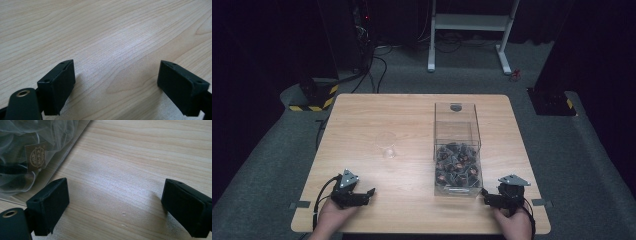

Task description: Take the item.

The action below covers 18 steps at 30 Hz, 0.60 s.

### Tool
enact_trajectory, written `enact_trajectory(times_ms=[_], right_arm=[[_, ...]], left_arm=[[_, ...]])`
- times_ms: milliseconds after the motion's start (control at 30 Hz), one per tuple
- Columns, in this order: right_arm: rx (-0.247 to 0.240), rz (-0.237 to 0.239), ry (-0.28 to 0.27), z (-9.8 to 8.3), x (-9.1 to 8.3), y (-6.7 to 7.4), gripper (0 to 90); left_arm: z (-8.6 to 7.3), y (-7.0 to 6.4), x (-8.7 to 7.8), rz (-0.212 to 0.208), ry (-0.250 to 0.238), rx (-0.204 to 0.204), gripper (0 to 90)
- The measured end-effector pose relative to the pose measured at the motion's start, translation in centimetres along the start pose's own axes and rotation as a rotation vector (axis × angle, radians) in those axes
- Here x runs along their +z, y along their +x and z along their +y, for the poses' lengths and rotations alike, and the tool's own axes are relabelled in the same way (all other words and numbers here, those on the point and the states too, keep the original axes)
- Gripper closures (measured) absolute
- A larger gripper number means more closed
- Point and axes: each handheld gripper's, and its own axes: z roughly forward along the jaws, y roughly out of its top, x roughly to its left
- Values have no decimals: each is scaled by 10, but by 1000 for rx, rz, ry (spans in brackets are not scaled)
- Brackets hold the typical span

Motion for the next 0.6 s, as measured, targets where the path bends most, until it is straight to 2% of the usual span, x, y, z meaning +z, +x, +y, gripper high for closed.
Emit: enact_trajectory(times_ms=[600], right_arm=[[-4, 6, 2, 0, -1, 0, 76]], left_arm=[[0, 0, 0, 1, 0, -1, 151]])
